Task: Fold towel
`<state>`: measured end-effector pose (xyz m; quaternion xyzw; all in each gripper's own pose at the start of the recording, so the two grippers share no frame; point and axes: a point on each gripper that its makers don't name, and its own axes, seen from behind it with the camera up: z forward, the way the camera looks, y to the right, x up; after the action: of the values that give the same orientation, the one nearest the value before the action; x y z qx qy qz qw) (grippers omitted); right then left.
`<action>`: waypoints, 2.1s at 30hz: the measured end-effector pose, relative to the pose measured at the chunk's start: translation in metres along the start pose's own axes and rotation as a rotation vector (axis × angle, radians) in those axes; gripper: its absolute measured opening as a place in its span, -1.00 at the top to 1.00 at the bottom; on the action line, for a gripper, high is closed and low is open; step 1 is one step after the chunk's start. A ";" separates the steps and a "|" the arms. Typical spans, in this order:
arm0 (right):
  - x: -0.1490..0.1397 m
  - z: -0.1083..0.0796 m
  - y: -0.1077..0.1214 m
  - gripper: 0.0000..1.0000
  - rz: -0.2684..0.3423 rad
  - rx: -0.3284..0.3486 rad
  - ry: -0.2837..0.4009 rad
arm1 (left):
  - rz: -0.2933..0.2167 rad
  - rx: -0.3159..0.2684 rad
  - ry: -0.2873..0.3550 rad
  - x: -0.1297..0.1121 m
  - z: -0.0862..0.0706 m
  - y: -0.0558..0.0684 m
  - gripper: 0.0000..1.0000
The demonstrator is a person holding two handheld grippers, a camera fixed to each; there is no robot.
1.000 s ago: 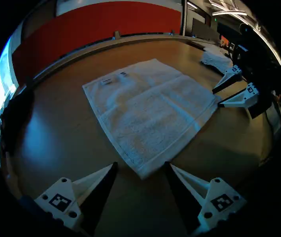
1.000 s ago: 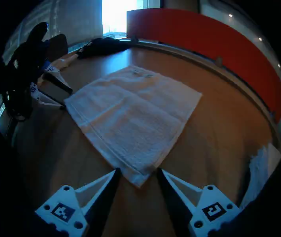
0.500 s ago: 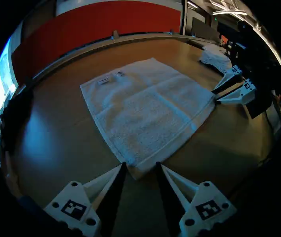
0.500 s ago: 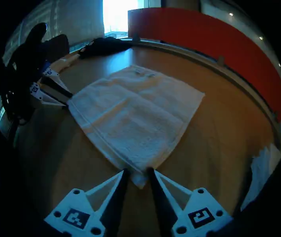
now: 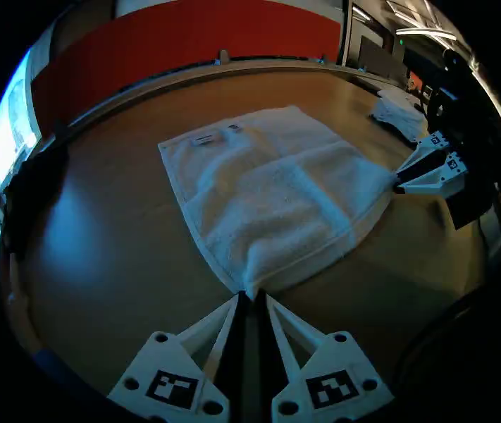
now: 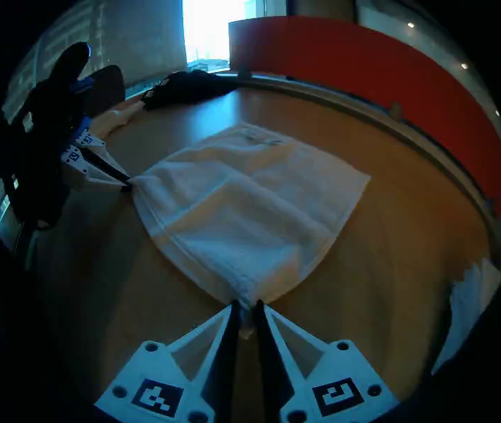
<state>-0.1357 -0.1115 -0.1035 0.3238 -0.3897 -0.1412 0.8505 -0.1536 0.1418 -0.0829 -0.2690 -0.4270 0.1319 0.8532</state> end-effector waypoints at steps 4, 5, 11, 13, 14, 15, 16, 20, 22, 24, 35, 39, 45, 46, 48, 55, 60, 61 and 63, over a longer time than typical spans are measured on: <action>0.006 -0.005 0.003 0.67 0.007 -0.008 0.012 | -0.015 -0.002 0.005 0.005 -0.004 0.001 0.78; 0.008 -0.006 0.004 0.67 0.008 -0.010 0.015 | -0.018 -0.001 0.008 0.007 -0.006 0.002 0.78; 0.022 -0.020 0.010 0.67 0.018 -0.025 0.034 | -0.039 0.005 0.026 0.023 -0.020 0.002 0.78; 0.029 -0.026 0.012 0.67 0.019 -0.030 0.042 | -0.047 0.006 0.032 0.030 -0.026 0.002 0.78; 0.032 -0.029 0.013 0.67 0.019 -0.032 0.047 | -0.050 0.006 0.034 0.033 -0.029 0.002 0.78; 0.035 -0.032 0.013 0.67 0.019 -0.033 0.051 | -0.054 0.007 0.037 0.036 -0.032 0.002 0.78; 0.038 -0.036 0.014 0.67 0.016 -0.035 0.055 | -0.056 0.008 0.041 0.040 -0.035 0.002 0.78; 0.050 -0.049 0.015 0.67 0.002 -0.042 0.069 | -0.064 0.010 0.055 0.053 -0.049 0.003 0.78; 0.056 -0.057 0.015 0.67 -0.005 -0.046 0.075 | -0.069 0.010 0.061 0.059 -0.056 0.004 0.78; 0.061 -0.064 0.015 0.67 -0.011 -0.051 0.082 | -0.073 0.008 0.067 0.064 -0.064 0.006 0.78; 0.081 -0.098 0.011 0.67 -0.036 -0.059 0.091 | -0.112 -0.005 0.076 0.081 -0.099 0.017 0.78; 0.086 -0.108 0.009 0.67 -0.038 -0.058 0.096 | -0.127 -0.013 0.073 0.084 -0.110 0.022 0.78; 0.089 -0.118 0.006 0.67 -0.049 -0.056 0.094 | -0.135 -0.020 0.067 0.085 -0.121 0.028 0.79; 0.089 -0.119 0.005 0.67 -0.051 -0.055 0.093 | -0.133 -0.020 0.066 0.085 -0.122 0.029 0.79; 0.089 -0.121 0.004 0.67 -0.054 -0.053 0.091 | -0.129 -0.020 0.065 0.085 -0.125 0.030 0.79; 0.088 -0.122 0.003 0.67 -0.055 -0.049 0.085 | -0.131 -0.021 0.066 0.084 -0.125 0.032 0.79; 0.086 -0.120 0.003 0.67 -0.058 -0.048 0.077 | -0.131 -0.024 0.065 0.084 -0.123 0.033 0.79; 0.086 -0.120 0.003 0.67 -0.057 -0.047 0.077 | -0.131 -0.024 0.064 0.083 -0.123 0.033 0.79; 0.086 -0.119 0.003 0.67 -0.055 -0.046 0.076 | -0.132 -0.023 0.062 0.083 -0.122 0.033 0.79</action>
<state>0.0107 -0.0993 -0.1101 0.3201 -0.3448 -0.1610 0.8676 -0.0062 0.1641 -0.1069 -0.2540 -0.4187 0.0620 0.8697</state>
